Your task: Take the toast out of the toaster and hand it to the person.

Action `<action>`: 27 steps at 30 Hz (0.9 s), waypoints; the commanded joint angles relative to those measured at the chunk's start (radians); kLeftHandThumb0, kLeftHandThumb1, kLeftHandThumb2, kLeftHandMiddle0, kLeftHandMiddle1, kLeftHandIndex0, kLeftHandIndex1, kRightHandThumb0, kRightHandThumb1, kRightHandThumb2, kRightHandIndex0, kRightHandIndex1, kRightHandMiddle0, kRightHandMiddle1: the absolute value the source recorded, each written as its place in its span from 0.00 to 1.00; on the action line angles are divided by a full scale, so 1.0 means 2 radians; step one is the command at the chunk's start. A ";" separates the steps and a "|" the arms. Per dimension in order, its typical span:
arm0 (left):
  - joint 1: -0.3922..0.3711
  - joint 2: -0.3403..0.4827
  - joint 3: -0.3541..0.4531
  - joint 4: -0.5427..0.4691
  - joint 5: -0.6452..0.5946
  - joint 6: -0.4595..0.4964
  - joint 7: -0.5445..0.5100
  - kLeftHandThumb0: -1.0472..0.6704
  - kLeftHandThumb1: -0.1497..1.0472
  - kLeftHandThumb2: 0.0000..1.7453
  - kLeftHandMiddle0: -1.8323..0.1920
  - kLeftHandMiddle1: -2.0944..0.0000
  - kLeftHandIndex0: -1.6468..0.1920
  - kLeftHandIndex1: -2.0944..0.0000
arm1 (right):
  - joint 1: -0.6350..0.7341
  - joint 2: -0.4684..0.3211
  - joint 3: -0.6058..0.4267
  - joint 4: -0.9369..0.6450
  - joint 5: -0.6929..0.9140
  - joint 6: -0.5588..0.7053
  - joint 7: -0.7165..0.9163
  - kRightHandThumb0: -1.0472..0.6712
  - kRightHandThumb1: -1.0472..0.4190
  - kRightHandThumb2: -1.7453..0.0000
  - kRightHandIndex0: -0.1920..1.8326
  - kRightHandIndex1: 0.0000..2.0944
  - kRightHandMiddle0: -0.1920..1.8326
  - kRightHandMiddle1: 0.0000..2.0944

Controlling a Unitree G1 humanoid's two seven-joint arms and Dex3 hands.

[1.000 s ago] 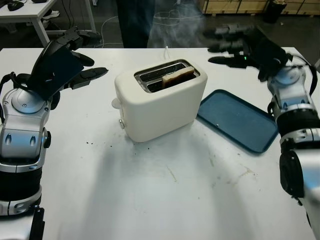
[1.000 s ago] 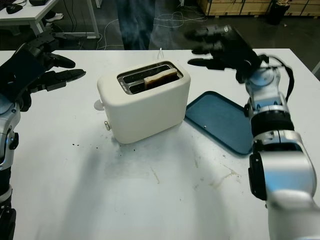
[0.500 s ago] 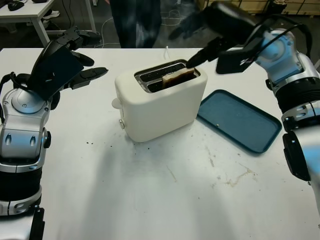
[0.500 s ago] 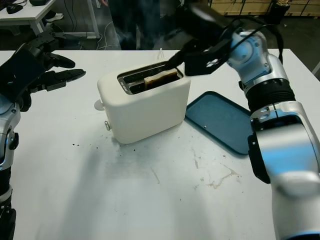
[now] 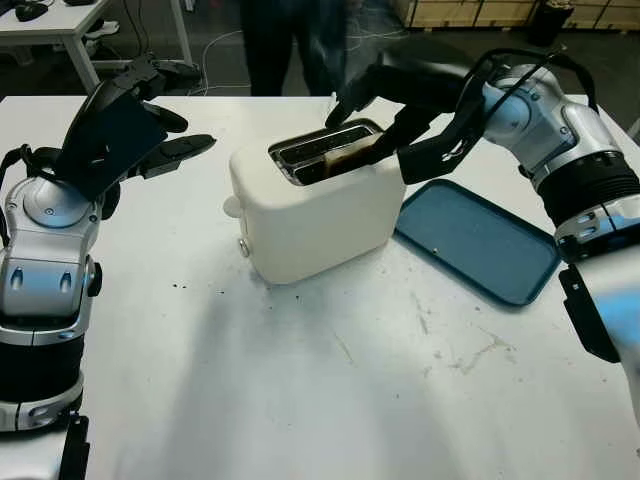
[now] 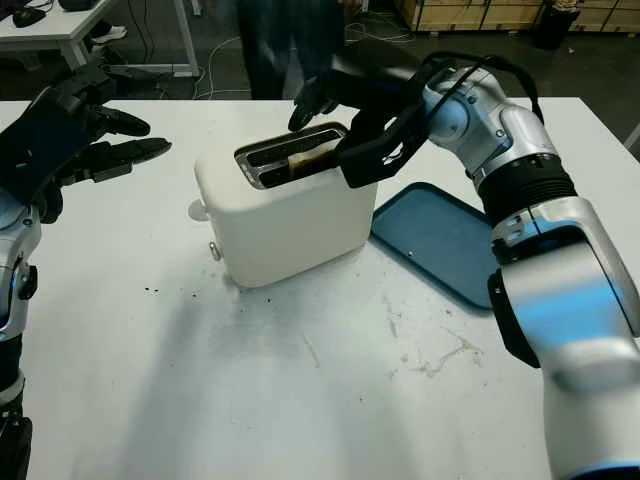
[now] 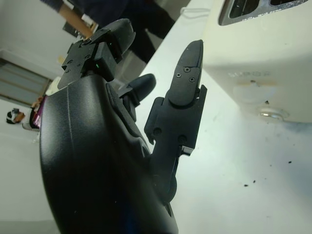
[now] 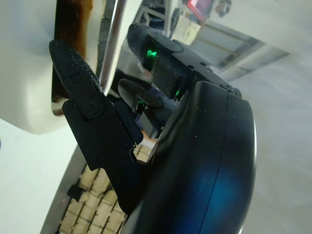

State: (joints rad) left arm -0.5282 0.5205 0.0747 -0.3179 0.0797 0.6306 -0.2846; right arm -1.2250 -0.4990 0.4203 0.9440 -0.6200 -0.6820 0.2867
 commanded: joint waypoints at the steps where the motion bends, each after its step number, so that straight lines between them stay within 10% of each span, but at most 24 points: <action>1: 0.000 -0.002 -0.002 0.004 0.003 -0.011 0.003 0.46 0.87 0.06 0.88 0.41 0.80 0.65 | -0.003 0.004 0.006 0.003 -0.010 -0.005 -0.017 0.34 0.29 1.00 0.46 0.32 0.58 0.01; 12: -0.001 -0.003 -0.008 0.004 0.006 -0.014 0.004 0.46 0.87 0.06 0.87 0.40 0.80 0.65 | 0.002 0.009 0.020 0.014 -0.021 -0.017 -0.039 0.44 0.26 1.00 0.45 0.68 0.61 0.01; 27: 0.002 -0.007 -0.003 -0.003 0.004 -0.010 0.009 0.46 0.86 0.07 0.88 0.40 0.81 0.64 | -0.002 0.003 0.059 0.021 -0.074 -0.027 -0.087 0.32 0.21 1.00 0.52 0.62 0.69 0.04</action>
State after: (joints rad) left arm -0.5276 0.5099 0.0614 -0.3149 0.0819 0.6153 -0.2744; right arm -1.2251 -0.4875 0.5218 0.9757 -0.7509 -0.7166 0.1086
